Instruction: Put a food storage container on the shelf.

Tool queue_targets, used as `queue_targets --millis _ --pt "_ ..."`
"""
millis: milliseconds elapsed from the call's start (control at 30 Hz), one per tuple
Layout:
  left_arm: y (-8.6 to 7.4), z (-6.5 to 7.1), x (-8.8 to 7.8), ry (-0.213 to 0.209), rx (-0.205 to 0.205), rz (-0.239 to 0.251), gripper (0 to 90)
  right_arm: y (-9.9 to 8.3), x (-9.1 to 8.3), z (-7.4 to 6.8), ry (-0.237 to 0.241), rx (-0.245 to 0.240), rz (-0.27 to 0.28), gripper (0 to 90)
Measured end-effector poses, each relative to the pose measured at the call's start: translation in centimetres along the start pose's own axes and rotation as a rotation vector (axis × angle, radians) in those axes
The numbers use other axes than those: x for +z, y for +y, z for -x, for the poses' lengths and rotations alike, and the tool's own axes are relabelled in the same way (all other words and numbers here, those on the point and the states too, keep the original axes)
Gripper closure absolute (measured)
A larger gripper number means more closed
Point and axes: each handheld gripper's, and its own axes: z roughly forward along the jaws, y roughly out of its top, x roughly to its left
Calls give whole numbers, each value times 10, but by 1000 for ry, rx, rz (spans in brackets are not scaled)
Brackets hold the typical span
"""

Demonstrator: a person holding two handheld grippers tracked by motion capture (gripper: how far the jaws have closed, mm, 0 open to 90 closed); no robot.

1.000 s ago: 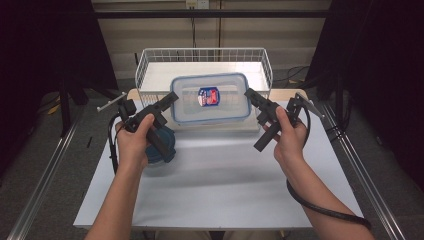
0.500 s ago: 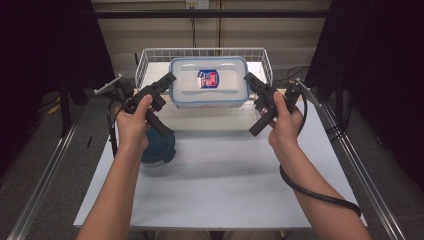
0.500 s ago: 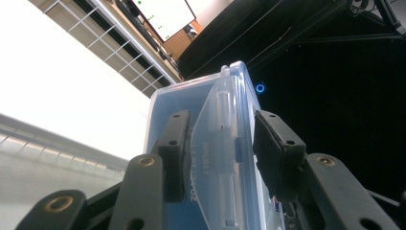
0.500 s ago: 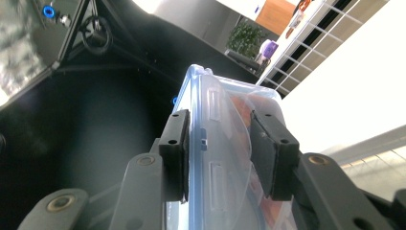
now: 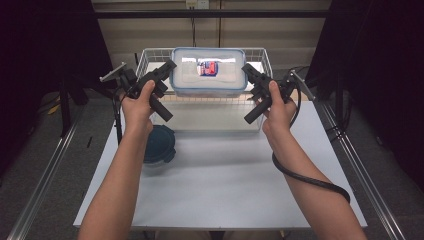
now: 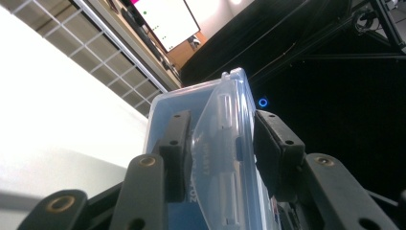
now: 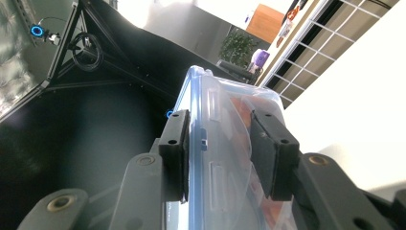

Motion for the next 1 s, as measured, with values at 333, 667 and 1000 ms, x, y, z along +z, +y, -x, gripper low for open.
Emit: queue_targets --millis 333,667,1000 --pt "9 -9 15 9 -6 15 588 6 17 4 -24 -8 17 599" --pt "13 -16 26 28 -22 26 587 11 30 4 -63 -24 15 595" --pt "17 -28 31 56 -39 29 586 10 44 10 -99 -30 20 590"
